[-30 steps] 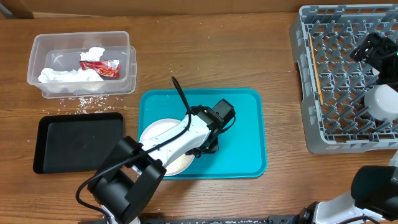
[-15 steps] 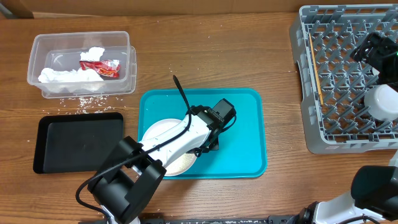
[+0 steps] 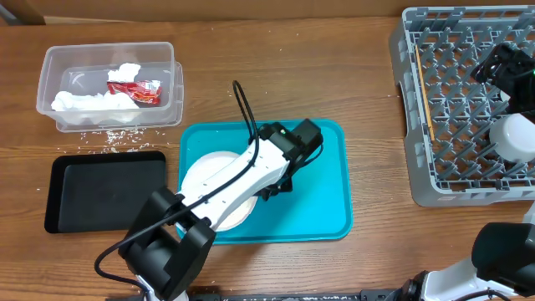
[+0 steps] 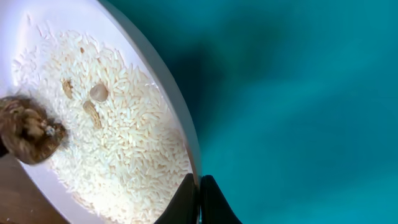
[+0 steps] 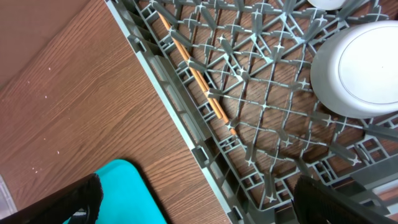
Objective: Sort waste into correct bins and load items into the dishwasher
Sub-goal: 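Lift the white plate with the left gripper toward the black tray, then tilt the plate with the left gripper to dump rice onto the black tray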
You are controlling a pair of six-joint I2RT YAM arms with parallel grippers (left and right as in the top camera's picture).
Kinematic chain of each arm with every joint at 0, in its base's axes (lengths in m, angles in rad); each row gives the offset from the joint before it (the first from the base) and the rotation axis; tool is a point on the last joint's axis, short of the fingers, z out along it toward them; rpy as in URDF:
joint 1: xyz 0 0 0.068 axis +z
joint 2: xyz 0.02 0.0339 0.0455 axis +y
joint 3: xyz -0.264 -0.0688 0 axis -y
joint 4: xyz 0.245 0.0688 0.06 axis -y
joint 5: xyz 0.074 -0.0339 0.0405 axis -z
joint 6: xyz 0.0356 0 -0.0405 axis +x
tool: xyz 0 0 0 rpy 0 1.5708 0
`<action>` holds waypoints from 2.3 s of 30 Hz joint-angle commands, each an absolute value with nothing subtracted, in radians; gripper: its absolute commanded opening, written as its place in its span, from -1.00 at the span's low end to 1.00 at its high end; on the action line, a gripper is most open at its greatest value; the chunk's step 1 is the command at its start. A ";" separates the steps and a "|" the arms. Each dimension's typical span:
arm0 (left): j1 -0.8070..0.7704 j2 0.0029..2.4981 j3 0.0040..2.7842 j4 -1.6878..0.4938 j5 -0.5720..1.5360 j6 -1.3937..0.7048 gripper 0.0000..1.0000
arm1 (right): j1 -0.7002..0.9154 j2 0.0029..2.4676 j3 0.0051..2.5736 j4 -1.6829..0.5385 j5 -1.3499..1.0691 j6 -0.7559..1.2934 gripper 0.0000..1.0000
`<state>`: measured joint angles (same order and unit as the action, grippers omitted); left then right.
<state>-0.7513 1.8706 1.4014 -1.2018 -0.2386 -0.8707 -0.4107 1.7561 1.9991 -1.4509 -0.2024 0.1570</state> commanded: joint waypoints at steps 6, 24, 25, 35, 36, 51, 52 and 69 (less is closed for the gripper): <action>-0.733 1.877 1.523 -1.283 -0.296 -0.898 -0.92 | -0.410 1.753 2.010 -1.446 -0.199 0.161 1.00; -0.293 1.867 1.747 -1.496 -0.286 -0.830 -0.92 | -0.410 1.753 2.010 -1.446 -0.199 0.161 1.00; -0.269 1.867 1.747 -1.495 -0.288 -0.828 -0.92 | -0.410 1.753 2.010 -1.446 -0.199 0.161 1.00; -0.042 1.866 1.747 -1.392 -0.112 -0.663 -0.91 | -0.410 1.753 2.010 -1.446 -0.199 0.161 1.00; -0.025 1.866 1.747 -1.386 -0.084 -0.650 -0.91 | -0.410 1.753 2.010 -1.446 -0.199 0.161 1.00; 0.265 1.866 1.747 -1.360 0.348 -0.439 -0.92 | -0.410 1.753 2.010 -1.446 -0.199 0.161 1.00; 0.285 1.866 1.747 -1.360 0.386 -0.421 -0.92 | -0.410 1.753 2.010 -1.446 -0.199 0.161 1.00; 0.570 1.866 1.747 -1.453 0.828 -0.171 -0.92 | -0.410 1.753 2.010 -1.446 -0.199 0.161 1.00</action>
<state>0.5331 1.8706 1.7233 -1.4364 0.7200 -0.2539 -0.4110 1.7561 1.9991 -1.4509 -0.2020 0.1574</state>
